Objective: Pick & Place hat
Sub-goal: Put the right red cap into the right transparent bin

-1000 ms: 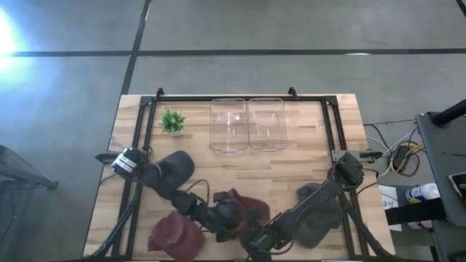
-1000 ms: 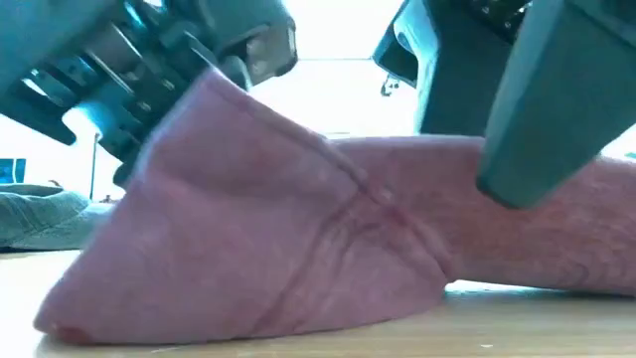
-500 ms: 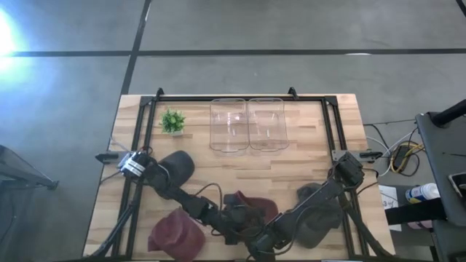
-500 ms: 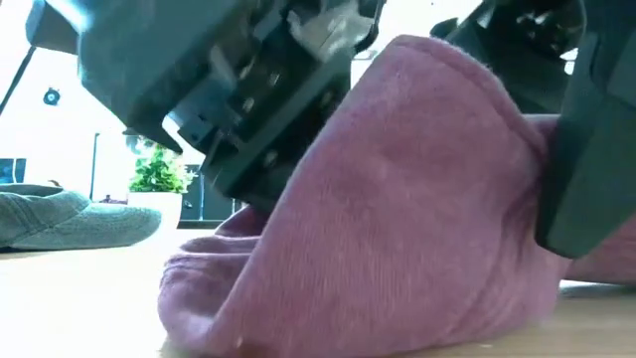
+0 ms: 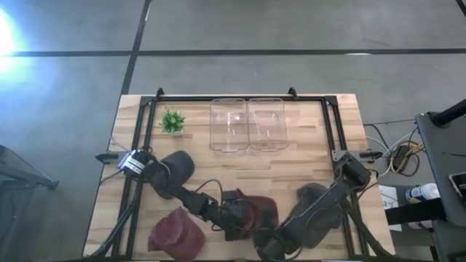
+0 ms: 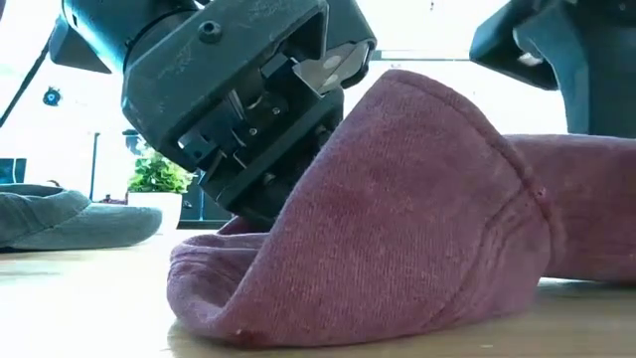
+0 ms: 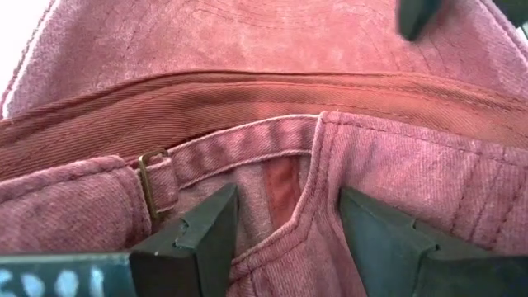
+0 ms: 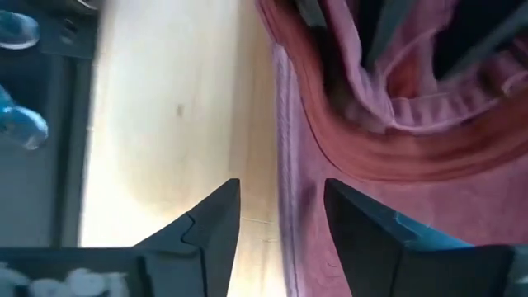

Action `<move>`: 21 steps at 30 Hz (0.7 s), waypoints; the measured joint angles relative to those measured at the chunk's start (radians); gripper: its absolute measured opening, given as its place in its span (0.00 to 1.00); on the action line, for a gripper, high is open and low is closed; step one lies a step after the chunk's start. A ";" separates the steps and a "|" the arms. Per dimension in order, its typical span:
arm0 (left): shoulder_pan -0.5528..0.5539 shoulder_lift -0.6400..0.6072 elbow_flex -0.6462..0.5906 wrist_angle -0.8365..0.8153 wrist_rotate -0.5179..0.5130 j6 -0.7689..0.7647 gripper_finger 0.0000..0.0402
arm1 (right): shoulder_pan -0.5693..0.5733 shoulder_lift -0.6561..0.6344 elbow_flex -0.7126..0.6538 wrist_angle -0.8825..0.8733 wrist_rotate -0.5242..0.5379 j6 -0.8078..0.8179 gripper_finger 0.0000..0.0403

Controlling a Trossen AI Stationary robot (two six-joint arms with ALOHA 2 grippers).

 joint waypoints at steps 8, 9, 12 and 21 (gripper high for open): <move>-0.006 -0.013 0.002 -0.006 0.006 -0.036 0.52 | 0.005 0.000 -0.035 -0.009 0.057 0.043 0.40; -0.006 -0.015 0.002 -0.001 0.006 -0.037 0.52 | 0.005 0.000 -0.041 -0.008 0.057 0.051 0.38; -0.004 -0.018 0.000 0.026 0.006 -0.038 0.52 | 0.004 0.000 -0.059 -0.008 0.056 0.077 0.30; -0.001 -0.040 0.000 0.066 -0.001 -0.034 0.52 | 0.005 -0.003 -0.063 -0.014 0.116 0.084 0.04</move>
